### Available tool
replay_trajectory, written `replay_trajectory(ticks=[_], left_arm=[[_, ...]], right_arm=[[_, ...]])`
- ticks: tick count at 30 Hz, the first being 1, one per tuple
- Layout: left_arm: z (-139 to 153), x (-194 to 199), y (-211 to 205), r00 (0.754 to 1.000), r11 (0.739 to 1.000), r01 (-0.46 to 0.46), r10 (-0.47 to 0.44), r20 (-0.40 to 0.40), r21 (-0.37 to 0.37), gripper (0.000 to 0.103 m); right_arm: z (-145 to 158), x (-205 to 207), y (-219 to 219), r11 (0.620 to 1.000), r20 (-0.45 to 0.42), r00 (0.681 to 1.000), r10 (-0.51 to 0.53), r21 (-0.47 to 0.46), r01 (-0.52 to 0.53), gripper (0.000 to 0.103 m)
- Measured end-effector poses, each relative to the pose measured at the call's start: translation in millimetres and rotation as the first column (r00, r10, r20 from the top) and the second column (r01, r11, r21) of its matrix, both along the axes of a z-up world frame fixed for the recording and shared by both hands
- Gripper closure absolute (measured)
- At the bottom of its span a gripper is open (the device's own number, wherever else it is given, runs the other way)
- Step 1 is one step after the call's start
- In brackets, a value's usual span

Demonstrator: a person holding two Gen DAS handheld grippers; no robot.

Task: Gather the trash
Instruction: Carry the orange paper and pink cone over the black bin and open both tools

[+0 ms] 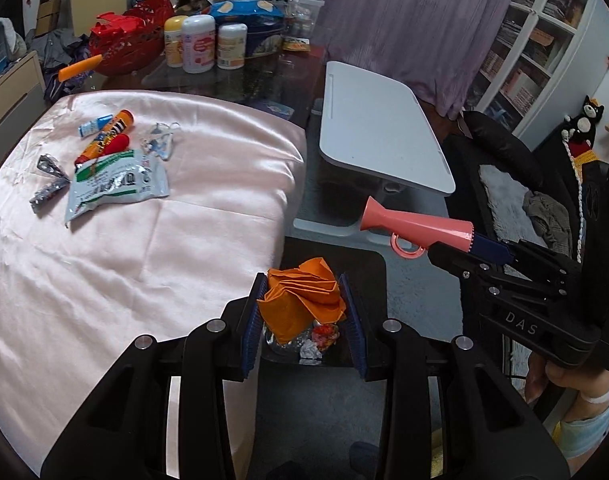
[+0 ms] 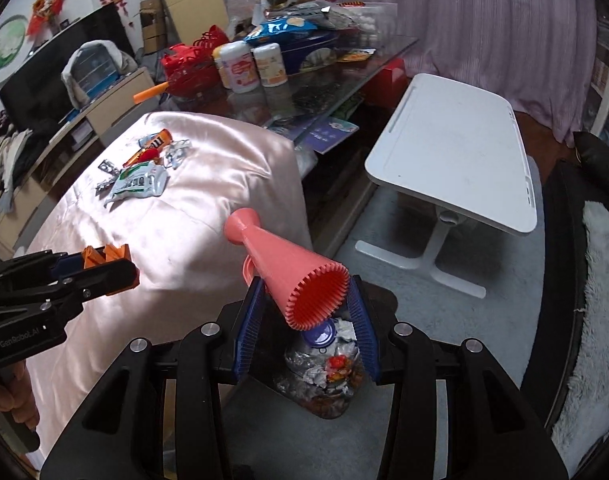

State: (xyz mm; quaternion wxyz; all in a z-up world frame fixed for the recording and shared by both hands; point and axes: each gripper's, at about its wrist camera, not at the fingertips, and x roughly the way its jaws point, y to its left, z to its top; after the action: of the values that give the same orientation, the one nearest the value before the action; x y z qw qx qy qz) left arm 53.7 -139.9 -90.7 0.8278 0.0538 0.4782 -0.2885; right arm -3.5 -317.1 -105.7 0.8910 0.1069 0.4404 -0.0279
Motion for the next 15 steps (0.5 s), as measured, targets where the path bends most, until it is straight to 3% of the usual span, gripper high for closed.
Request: replay_trajectory(ticks=[15], left_arm=[[-79,4,-55,0.983,0.991,0.11,-0.097,-0.159,0.075,0.068]], right_arm=[[-60,9,-30,0.998,-0.18,0.982,-0.064,0.004,0.066,0.061]])
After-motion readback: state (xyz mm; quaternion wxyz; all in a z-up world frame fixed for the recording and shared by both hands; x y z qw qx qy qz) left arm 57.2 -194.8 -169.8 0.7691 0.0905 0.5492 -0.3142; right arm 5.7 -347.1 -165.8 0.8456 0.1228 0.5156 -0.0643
